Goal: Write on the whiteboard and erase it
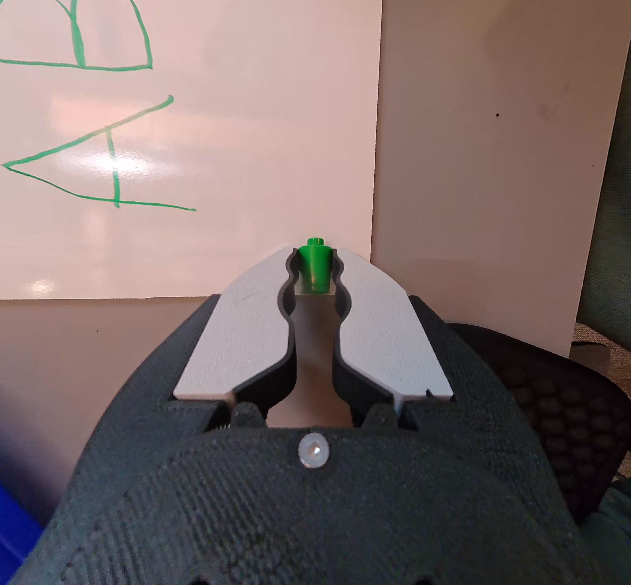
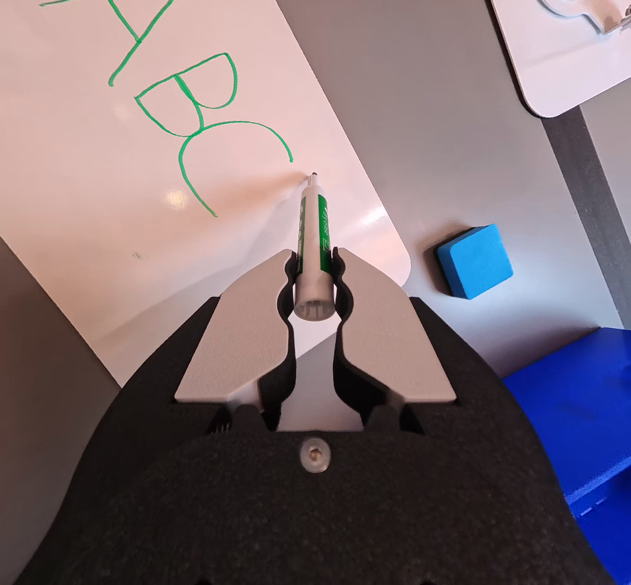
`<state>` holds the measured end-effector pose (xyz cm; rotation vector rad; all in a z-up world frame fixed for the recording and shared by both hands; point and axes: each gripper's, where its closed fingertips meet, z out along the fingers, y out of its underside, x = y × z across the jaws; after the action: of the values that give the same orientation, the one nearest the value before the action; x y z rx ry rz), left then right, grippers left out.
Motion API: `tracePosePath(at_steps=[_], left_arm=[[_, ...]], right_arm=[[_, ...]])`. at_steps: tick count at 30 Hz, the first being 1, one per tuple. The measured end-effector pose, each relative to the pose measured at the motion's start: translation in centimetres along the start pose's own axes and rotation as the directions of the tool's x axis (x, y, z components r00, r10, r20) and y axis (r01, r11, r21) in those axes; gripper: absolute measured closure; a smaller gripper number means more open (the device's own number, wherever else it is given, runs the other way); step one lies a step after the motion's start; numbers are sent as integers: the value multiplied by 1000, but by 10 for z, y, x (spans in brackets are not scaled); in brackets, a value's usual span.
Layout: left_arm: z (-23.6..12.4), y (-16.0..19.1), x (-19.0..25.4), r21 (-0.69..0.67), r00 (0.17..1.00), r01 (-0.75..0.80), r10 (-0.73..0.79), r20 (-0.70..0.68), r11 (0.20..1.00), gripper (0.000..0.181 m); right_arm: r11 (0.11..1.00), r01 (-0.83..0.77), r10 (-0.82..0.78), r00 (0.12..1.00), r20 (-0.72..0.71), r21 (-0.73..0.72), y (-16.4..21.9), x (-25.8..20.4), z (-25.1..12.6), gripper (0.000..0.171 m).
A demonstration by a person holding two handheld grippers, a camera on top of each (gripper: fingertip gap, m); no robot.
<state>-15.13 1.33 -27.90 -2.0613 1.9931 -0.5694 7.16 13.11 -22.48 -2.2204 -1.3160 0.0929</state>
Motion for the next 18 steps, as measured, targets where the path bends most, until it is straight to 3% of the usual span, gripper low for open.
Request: tracePosePath(at_steps=[18], left_arm=[[0,0,0,2,1000,1,-1,0,1000,162]], right_arm=[[1000,-2,2,1000,12,-21,5,-1,4,151]])
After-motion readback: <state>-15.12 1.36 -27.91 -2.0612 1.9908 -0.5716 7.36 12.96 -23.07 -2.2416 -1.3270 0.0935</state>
